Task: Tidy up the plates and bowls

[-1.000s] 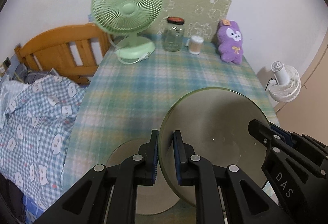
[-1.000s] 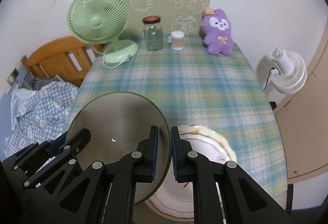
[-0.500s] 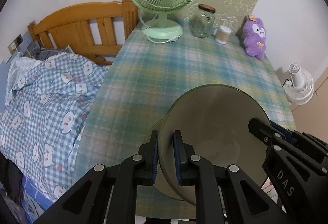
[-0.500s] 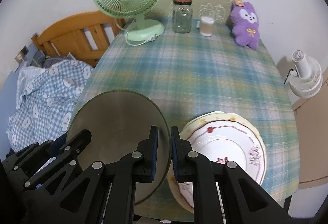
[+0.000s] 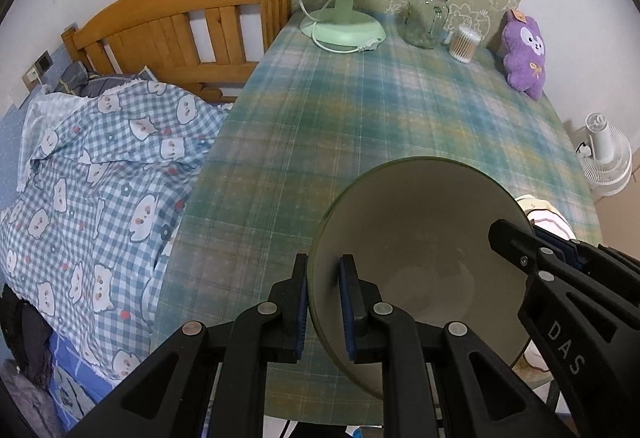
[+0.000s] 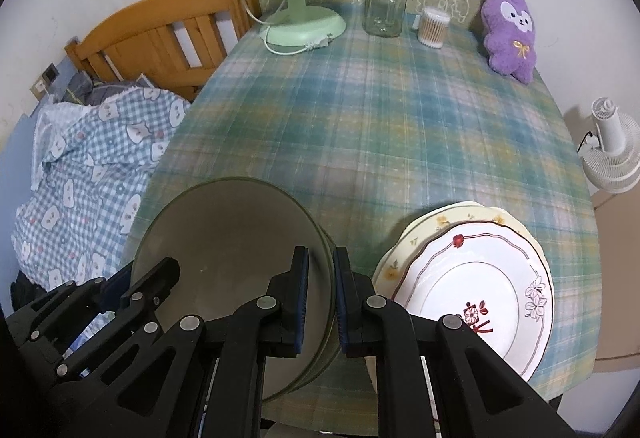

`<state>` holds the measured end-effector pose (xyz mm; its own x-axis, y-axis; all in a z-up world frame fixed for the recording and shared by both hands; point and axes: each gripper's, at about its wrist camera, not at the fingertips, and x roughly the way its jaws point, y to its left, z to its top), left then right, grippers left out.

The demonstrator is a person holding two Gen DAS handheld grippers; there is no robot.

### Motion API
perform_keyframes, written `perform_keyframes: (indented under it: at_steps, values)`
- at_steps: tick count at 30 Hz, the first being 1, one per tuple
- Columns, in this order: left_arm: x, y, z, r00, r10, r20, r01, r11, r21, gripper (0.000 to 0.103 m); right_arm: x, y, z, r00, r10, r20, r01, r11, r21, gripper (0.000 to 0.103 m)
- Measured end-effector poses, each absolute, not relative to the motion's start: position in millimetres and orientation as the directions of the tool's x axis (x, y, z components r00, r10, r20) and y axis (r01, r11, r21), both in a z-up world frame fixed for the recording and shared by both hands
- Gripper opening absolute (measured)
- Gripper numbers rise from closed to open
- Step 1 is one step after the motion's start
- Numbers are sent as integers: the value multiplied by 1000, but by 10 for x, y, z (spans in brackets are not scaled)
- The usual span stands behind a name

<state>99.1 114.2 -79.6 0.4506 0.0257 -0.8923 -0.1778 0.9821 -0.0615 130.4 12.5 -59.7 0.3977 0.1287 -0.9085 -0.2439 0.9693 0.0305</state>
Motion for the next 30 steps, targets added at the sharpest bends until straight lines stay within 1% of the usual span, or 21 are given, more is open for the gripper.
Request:
perform_keyframes:
  at_steps: [8, 17, 20, 21, 22, 23, 25, 27, 28, 29, 30]
  values:
    - [1042, 1087, -906, 427, 9, -904, -149, 987, -61, 13, 1364, 99, -664, 401, 101, -911, -221, 975, 11, 15]
    - [1031, 1058, -911, 433, 16, -901, -138, 989, -49, 13, 1340, 93, -681, 397, 97, -913, -223, 975, 7, 16]
    - [1021, 1054, -885, 437, 6, -900, -142, 988, -62, 22, 1323, 65, -663, 392, 120, -912, -230, 973, 29, 16]
    - [1014, 1037, -857, 446, 10, -895, -140, 988, -58, 28, 1316, 57, -653, 392, 123, -912, -234, 972, 31, 16]
    - [1008, 1023, -828, 455, 12, -890, -137, 989, -56, 31, 1302, 46, -629, 395, 127, -910, -239, 970, 31, 16]
    - [1000, 1006, -796, 465, 10, -885, -133, 989, -58, 33, 1295, 41, -608, 398, 130, -908, -245, 969, 32, 16]
    - [990, 982, -752, 477, 16, -879, -131, 990, -53, 40, 1289, 26, -562, 404, 138, -904, -256, 966, 33, 16]
    - [981, 963, -721, 482, 21, -876, -137, 989, -52, 43, 1287, 7, -523, 406, 145, -902, -268, 963, 34, 16]
    - [974, 961, -705, 484, 22, -875, -144, 988, -55, 48, 1285, -7, -500, 408, 148, -901, -273, 961, 34, 16]
    - [968, 961, -687, 486, 24, -874, -152, 987, -57, 51, 1289, -25, -480, 409, 152, -900, -277, 960, 36, 18]
    - [957, 960, -670, 488, 29, -872, -159, 986, -56, 56, 1289, -42, -461, 410, 157, -899, -281, 959, 39, 27]
